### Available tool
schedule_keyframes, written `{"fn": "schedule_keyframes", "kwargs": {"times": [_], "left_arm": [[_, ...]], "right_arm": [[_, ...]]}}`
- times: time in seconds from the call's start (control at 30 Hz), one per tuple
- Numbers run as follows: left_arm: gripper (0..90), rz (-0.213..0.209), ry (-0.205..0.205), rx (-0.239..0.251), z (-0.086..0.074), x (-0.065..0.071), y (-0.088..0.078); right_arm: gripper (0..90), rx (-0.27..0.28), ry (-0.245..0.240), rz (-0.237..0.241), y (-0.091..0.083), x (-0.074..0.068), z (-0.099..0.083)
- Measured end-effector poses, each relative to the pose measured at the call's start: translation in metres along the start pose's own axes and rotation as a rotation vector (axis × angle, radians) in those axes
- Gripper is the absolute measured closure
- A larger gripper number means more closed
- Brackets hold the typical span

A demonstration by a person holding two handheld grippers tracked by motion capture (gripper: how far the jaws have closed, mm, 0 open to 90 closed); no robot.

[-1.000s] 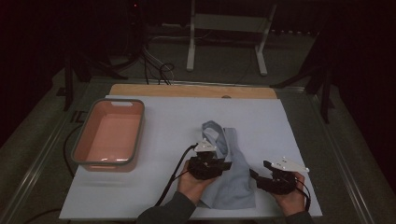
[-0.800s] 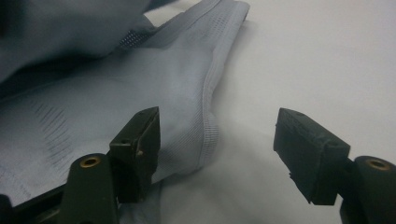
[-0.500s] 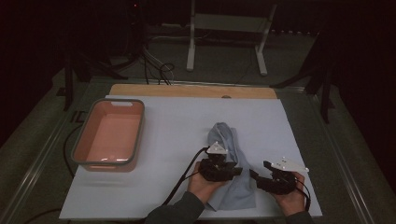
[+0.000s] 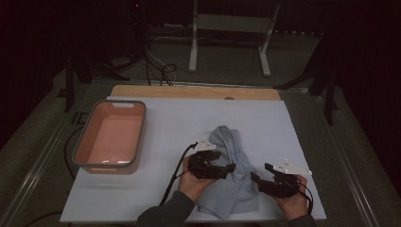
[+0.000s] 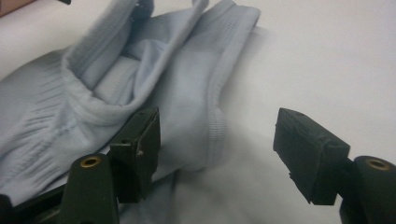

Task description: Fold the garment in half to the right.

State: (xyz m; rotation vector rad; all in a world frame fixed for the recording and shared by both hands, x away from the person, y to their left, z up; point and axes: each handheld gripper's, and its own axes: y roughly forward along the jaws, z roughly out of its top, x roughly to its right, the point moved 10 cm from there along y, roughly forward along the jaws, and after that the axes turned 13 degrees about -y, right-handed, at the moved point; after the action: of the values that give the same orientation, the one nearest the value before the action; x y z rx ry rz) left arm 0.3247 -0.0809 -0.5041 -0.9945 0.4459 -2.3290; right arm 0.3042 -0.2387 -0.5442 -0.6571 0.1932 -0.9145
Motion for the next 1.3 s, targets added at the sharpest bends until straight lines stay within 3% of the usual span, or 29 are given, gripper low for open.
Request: {"fn": "schedule_keyframes", "kwargs": {"times": [0.33, 0.63, 0.77, 1.1, 1.3], "left_arm": [[20.8, 0.055, -0.035, 0.037, -0.001, -0.029, -0.024], [18.5, 0.099, -0.036, 0.041, -0.007, -0.045, -0.036], [18.4, 0.107, -0.044, 0.044, -0.01, -0.05, -0.04], [20.5, 0.124, -0.03, 0.03, -0.026, -0.056, -0.054], [22.0, 0.133, -0.022, 0.006, -0.039, -0.059, -0.059]], "right_arm": [[33.0, 0.024, -0.013, 0.026, 0.0, -0.011, 0.011], [34.8, 0.036, -0.028, 0.055, 0.002, -0.02, 0.018], [37.8, 0.049, -0.025, 0.084, 0.002, -0.026, 0.022], [51.1, 0.053, -0.083, 0.16, 0.005, -0.045, 0.029], [58.7, 0.023, -0.113, 0.202, 0.012, -0.053, 0.027]]}}
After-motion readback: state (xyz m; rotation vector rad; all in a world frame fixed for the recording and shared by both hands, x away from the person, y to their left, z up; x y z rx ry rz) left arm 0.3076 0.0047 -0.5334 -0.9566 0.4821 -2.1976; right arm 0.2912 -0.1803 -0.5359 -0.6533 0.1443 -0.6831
